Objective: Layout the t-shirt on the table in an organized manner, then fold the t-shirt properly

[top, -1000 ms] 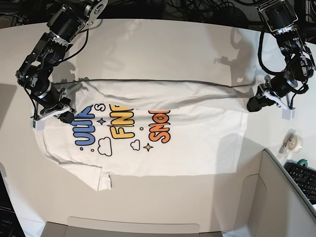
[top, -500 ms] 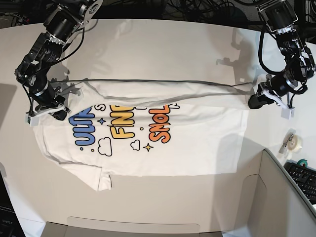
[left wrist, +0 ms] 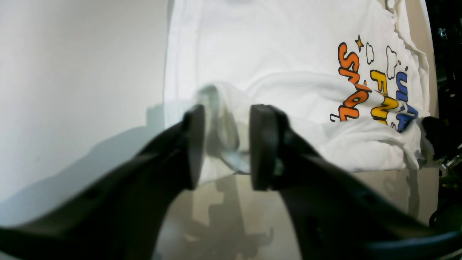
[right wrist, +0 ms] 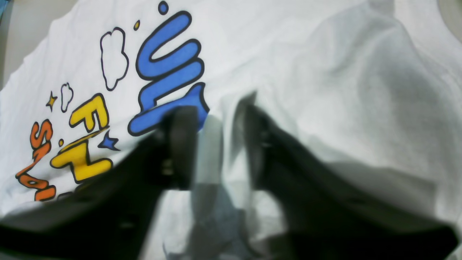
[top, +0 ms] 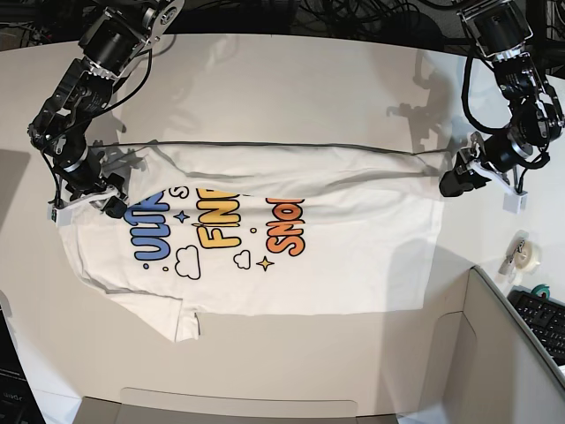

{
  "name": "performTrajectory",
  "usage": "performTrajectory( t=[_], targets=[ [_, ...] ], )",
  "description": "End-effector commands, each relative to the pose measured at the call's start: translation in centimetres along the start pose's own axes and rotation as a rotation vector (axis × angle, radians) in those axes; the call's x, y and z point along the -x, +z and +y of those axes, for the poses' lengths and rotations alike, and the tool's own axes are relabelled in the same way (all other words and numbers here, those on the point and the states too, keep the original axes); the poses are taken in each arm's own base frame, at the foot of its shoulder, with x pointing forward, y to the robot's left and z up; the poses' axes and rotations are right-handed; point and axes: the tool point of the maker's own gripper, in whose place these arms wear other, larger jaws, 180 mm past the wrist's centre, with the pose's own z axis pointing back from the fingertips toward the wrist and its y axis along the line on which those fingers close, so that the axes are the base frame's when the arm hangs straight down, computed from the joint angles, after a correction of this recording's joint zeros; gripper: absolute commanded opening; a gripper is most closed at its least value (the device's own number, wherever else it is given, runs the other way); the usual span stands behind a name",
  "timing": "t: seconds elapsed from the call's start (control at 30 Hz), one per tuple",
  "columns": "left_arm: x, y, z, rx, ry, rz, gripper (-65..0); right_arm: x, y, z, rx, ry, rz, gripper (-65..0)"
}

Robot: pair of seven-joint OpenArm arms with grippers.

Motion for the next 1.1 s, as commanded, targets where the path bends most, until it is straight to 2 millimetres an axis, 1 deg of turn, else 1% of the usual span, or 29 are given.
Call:
performTrajectory(
  t=[0.0, 0.07, 0.1, 0.17, 0.2, 0.33, 0.4, 0.47, 0.53, 0.57, 0.63, 0.67, 0.73, 0.8, 0.83, 0.9, 0.97, 1.07],
  targets=[
    [-1.9, 0.6, -0.3, 0.009, -0.026, -0.051, -39.0, -1.9, 0.3, 0.6, -0.016, 0.011, -0.056, -31.7],
    [-1.8, 0.6, -0.4, 0.009, -0.027, -0.044, -39.0, -2.1, 0.3, 0.6, -0.017, 0.014, -0.059, -19.9],
    [-1.9, 0.6, -0.4, 0.012, -0.026, -0.046, -39.0, -2.2, 0.3, 0.6, -0.017, 0.016, -0.061, -15.8],
    [-2.0, 0.6, -0.4, 0.012, -0.027, -0.047, -39.0, -2.5, 0.4, 0.6, -0.016, 0.018, -0.068, -10.5],
    [-2.0, 0.6, -0.4, 0.012, -0.027, -0.047, -39.0, -2.7, 0.4, 0.6, -0.015, 0.019, -0.072, -8.9],
    [-2.2, 0.8, -0.5, 0.013, -0.034, -0.053, -39.0, -5.1, 1.2, 1.4, -0.033, 0.031, -0.141, -8.3],
    [-2.6, 1.2, -0.2, 0.005, -0.028, -0.07, -39.0, -6.4, 2.0, 2.6, -0.09, 0.007, -0.198, -8.3],
    [-2.7, 1.4, 0.0, 0.0, -0.023, -0.079, -39.0, -8.1, 3.5, 3.1, -0.152, -0.052, -0.28, -8.3],
    [-2.7, 1.4, -0.1, 0.002, -0.023, -0.08, -39.0, -8.9, 4.7, 2.9, -0.195, -0.138, -0.334, -8.3],
    [-2.7, 1.4, 0.0, 0.001, -0.022, -0.078, -39.0, -8.7, 5.1, 2.5, -0.214, -0.205, -0.333, -8.3],
    [-2.5, 1.4, 0.0, -0.001, -0.021, -0.073, -39.0, -7.9, 6.4, 0.9, -0.225, -0.324, -0.345, -8.3],
    [-2.4, 1.4, 0.1, -0.002, -0.02, -0.072, -39.0, -7.0, 7.0, 0.0, -0.238, -0.384, -0.352, -8.3],
    [-2.3, 1.4, 0.1, -0.002, -0.019, -0.071, -39.0, -4.6, 8.4, -1.8, -0.234, -0.481, -0.353, -8.3],
    [-2.1, 1.5, 0.2, -0.005, -0.017, -0.066, -39.0, -2.5, 9.8, -3.4, -0.222, -0.537, -0.344, -8.3],
    [-1.6, 1.5, 0.4, -0.009, -0.013, -0.057, -39.0, -1.5, 10.4, -4.0, -0.216, -0.559, -0.335, -8.3],
    [-1.3, 1.6, 0.5, -0.013, -0.009, -0.052, -39.0, 0.2, 11.5, -4.9, -0.208, -0.595, -0.327, -8.3],
    [-1.2, 1.5, 0.5, -0.011, -0.011, -0.045, -39.0, 1.1, 12.6, -5.8, -0.197, -0.624, -0.335, -8.3],
    [-1.1, 1.4, 0.4, -0.009, -0.01, -0.044, -39.0, 2.2, 12.9, -7.2, -0.183, -0.675, -0.333, -8.4]
  ],
)
